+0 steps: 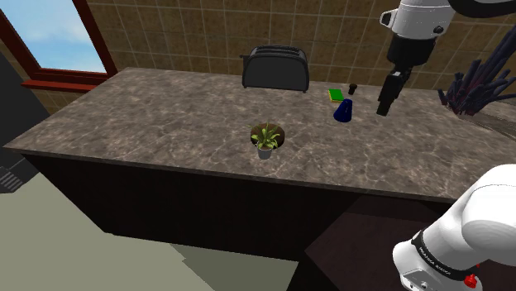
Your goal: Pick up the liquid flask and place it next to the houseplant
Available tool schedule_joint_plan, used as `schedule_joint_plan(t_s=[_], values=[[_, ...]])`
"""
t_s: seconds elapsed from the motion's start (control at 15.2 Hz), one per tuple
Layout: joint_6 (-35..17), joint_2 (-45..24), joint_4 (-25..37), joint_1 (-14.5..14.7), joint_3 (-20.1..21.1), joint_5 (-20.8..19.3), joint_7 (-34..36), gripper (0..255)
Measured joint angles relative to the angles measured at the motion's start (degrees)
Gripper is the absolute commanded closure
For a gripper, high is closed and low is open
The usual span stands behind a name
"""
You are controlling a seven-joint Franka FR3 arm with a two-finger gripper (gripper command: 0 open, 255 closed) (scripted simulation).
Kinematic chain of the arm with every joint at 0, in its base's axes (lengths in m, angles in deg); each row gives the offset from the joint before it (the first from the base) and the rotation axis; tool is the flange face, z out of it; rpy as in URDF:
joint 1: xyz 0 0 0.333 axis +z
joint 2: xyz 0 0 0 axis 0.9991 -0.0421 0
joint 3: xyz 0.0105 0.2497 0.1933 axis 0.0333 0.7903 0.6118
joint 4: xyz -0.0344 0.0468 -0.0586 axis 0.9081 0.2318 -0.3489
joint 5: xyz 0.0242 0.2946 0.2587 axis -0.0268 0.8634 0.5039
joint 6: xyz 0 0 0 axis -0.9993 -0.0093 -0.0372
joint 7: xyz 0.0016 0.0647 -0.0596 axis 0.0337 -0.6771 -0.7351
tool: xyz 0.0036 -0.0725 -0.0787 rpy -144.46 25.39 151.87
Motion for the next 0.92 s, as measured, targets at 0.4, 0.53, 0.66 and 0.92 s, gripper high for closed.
schedule_joint_plan(t_s=[0.4, 0.53, 0.66, 0.92], values=[[-4.69, -3.46, -0.48, -1.1, -4.71, -3.17, -5.89, 0], [-6.91, -5.35, -0.38, -1.64, -7.1, -4.58, -8.9, 0], [-9.33, -7.48, -0.16, -2.2, -9.59, -5.91, -11.99, 0], [-13.46, -12.05, 1.26, -2.98, -14.13, -7.7, -17.93, 0]])
